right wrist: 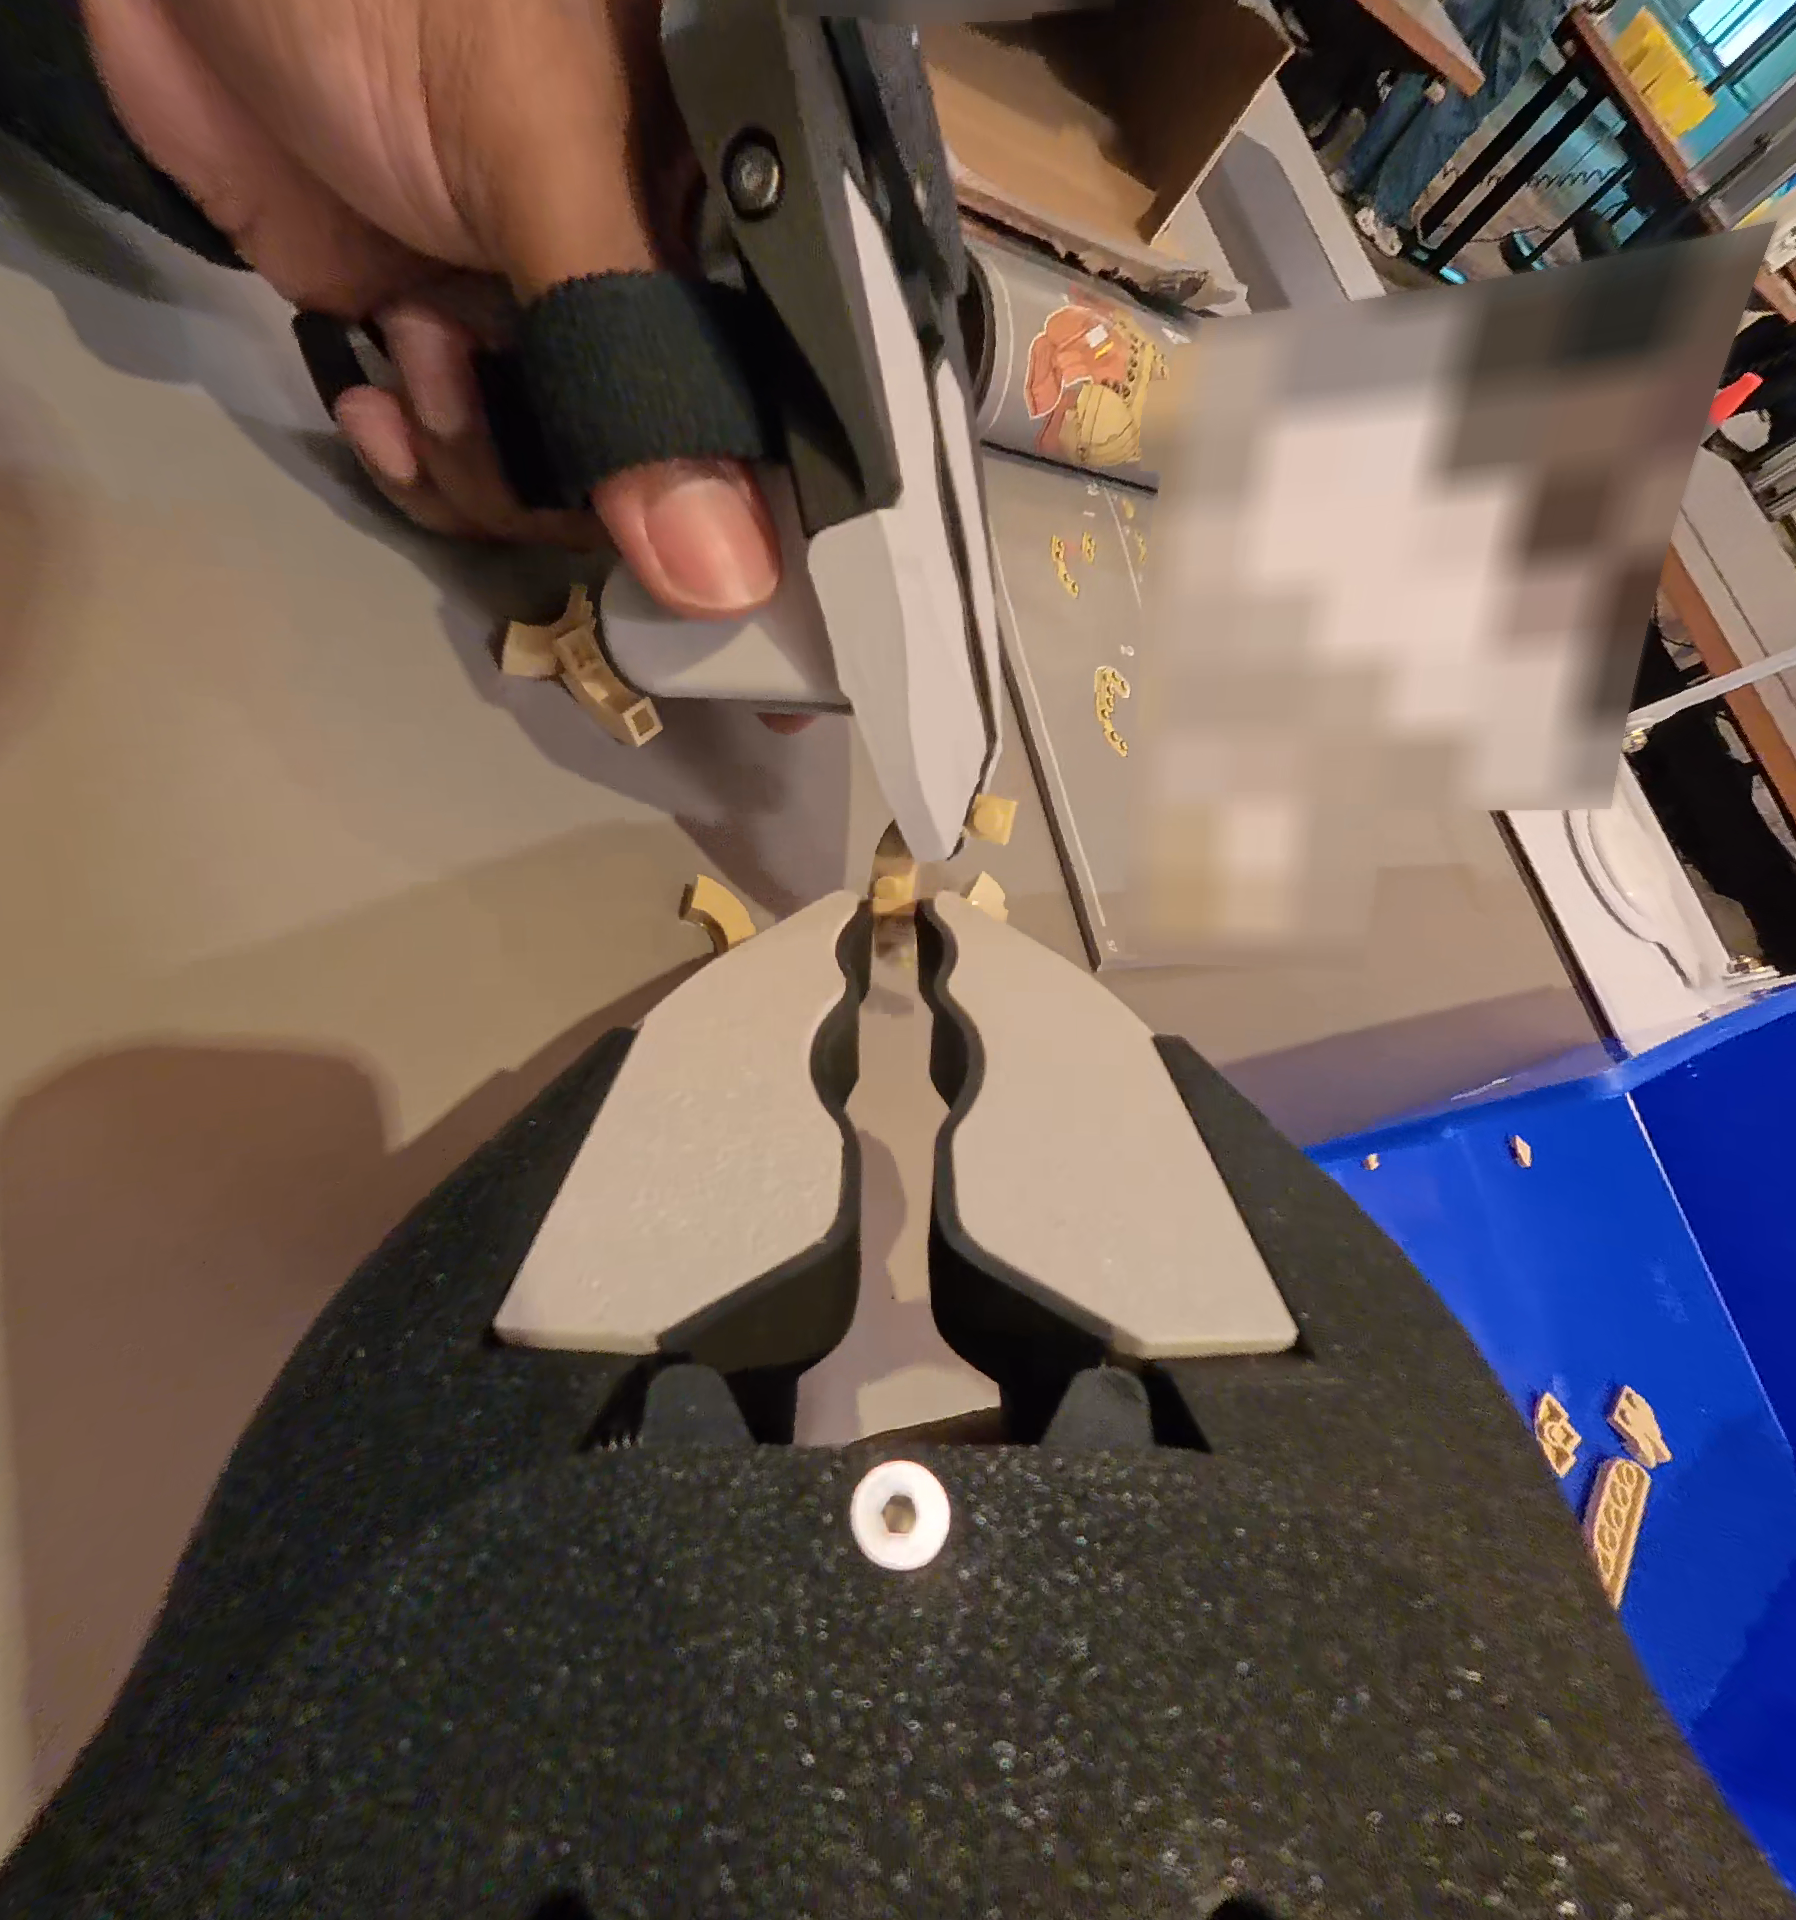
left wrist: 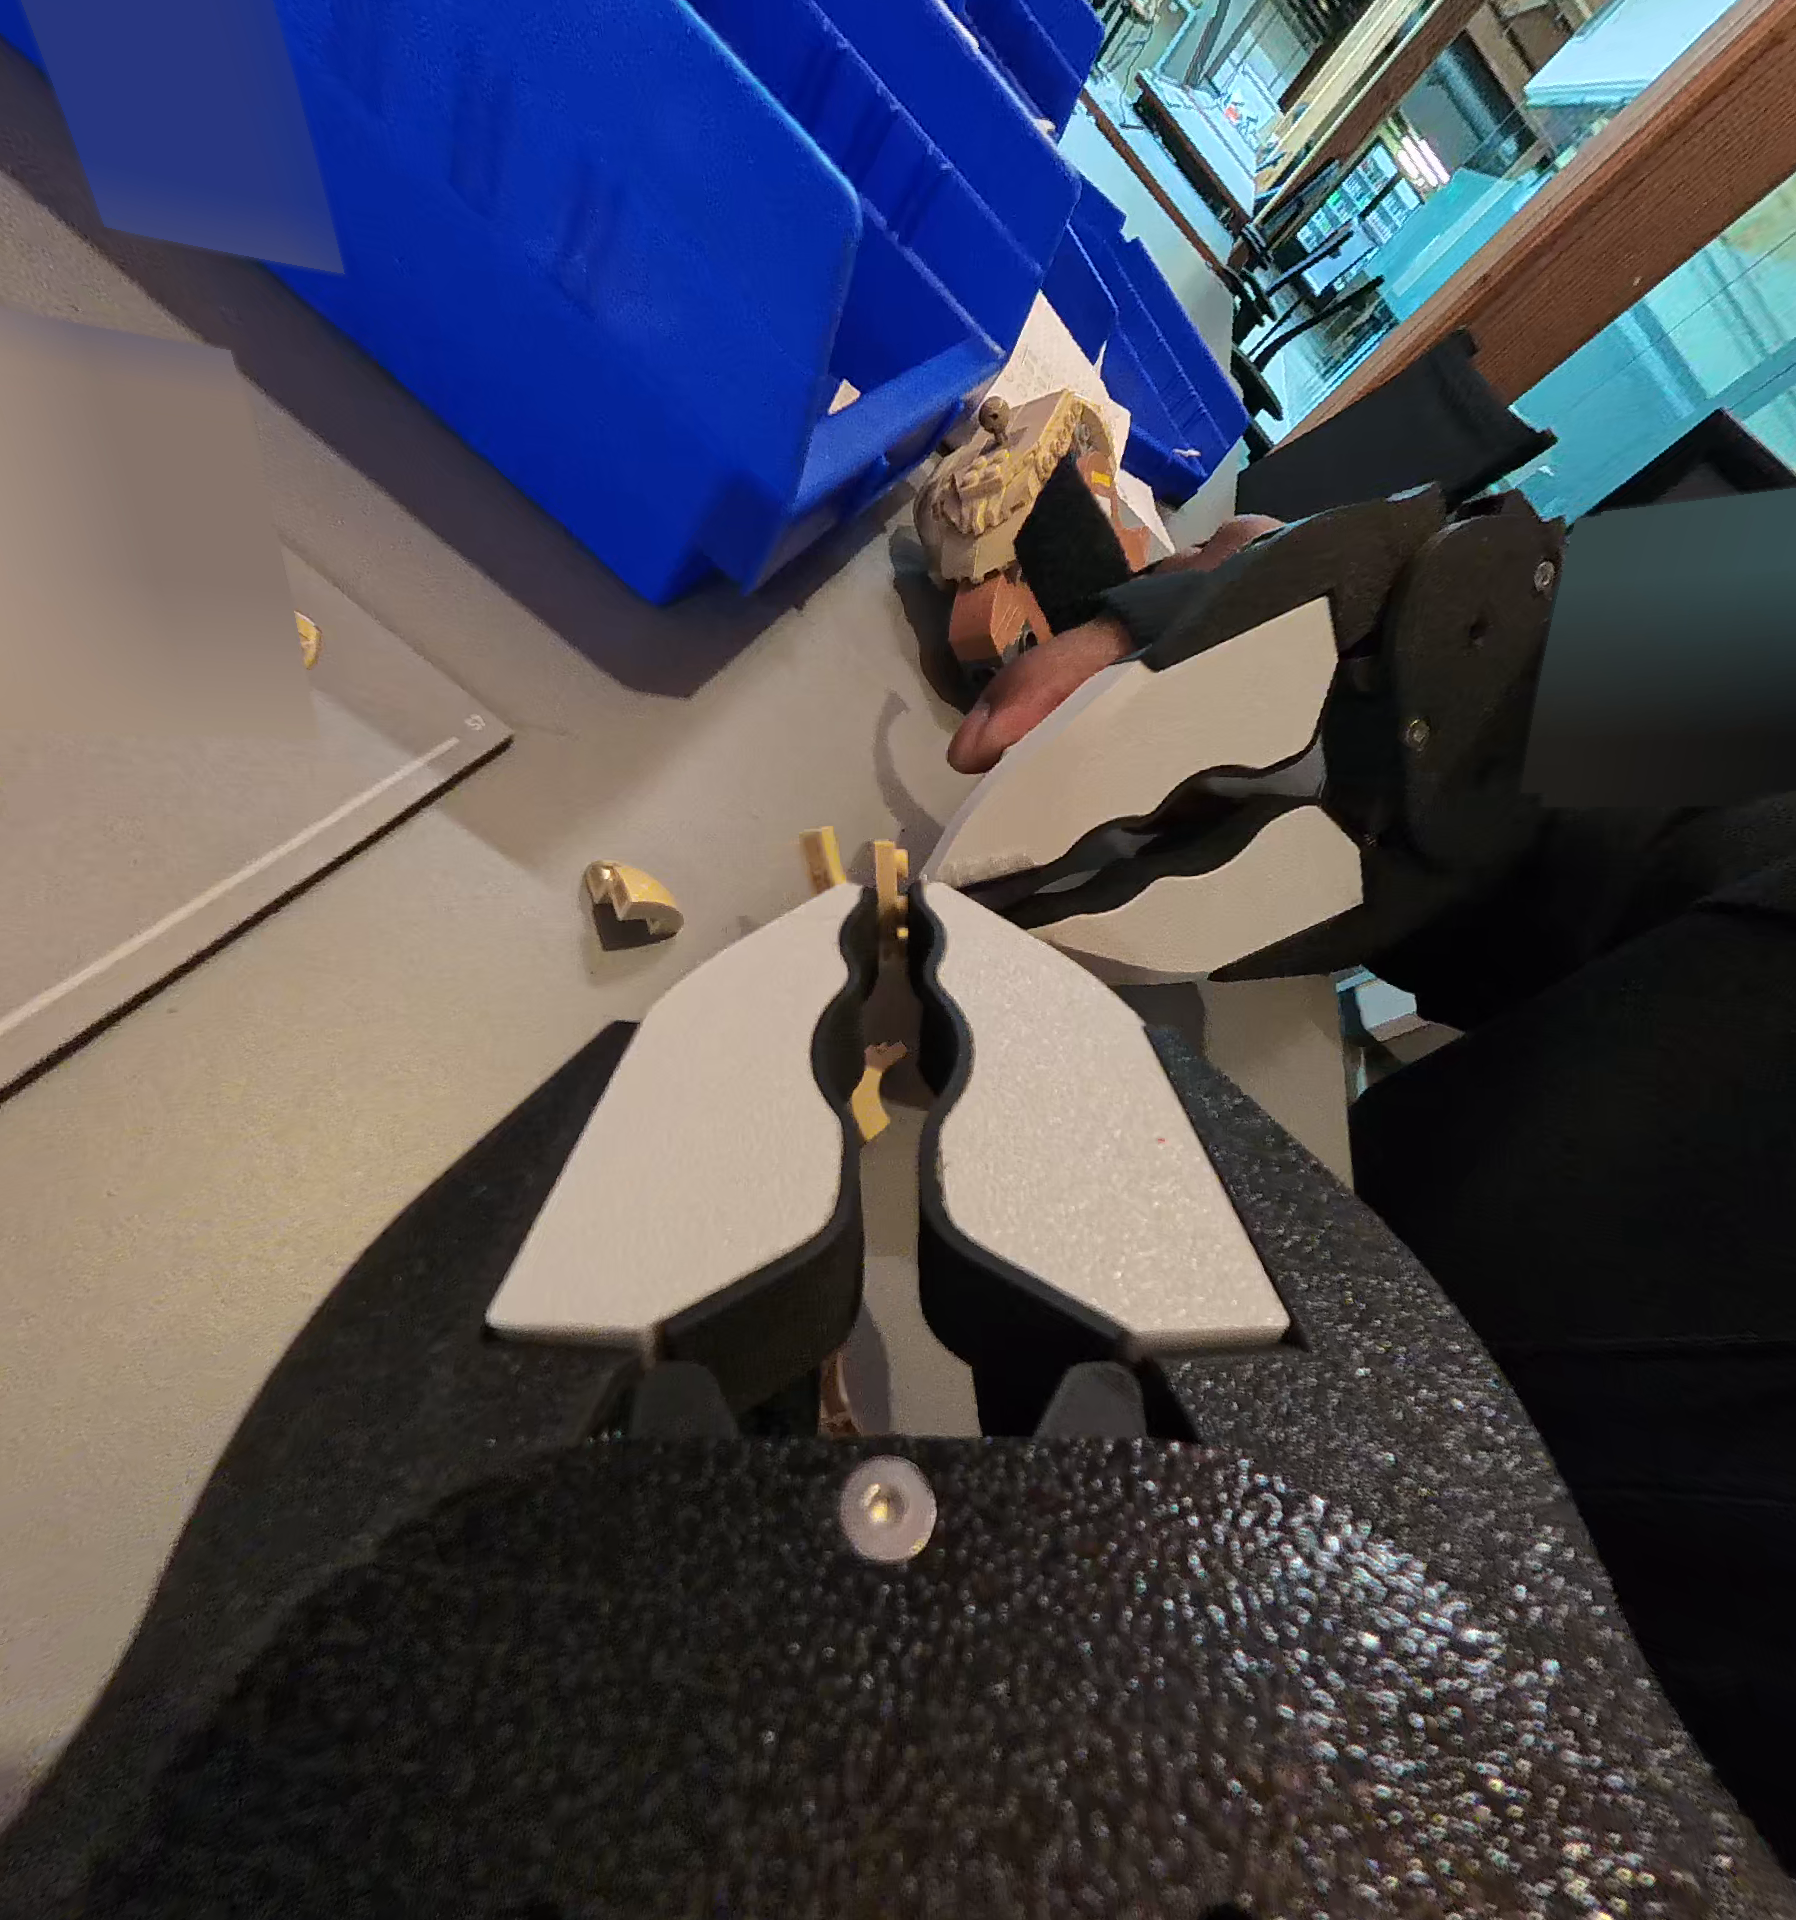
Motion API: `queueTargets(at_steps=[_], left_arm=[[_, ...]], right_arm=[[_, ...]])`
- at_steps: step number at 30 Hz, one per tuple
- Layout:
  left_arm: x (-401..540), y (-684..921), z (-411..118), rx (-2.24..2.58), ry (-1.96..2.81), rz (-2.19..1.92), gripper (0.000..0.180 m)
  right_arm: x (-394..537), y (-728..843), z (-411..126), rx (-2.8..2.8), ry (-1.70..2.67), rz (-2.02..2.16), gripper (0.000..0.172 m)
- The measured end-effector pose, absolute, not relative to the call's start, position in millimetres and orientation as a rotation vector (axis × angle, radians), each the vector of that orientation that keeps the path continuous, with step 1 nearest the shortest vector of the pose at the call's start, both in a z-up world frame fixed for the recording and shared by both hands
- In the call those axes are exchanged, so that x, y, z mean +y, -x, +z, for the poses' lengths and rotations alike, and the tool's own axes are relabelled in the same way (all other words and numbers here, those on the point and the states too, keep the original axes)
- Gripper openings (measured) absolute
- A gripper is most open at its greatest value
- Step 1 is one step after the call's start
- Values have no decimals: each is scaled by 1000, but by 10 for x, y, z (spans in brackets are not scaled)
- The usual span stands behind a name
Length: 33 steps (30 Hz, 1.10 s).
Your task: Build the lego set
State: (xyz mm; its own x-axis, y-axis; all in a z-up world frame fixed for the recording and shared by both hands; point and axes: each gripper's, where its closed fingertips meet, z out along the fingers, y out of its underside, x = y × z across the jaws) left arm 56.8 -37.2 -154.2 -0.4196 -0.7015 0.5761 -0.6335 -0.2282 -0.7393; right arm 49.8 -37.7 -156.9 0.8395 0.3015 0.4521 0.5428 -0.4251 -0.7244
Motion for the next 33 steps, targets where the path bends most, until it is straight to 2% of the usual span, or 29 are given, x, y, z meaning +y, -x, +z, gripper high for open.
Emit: queueTargets(at_steps=[33], left_arm=[[-344, -630, -1401, 1709, 1655, -1765, 4]], right_arm=[[-304, -526, -1472, -525, 1975, -325, 7]])
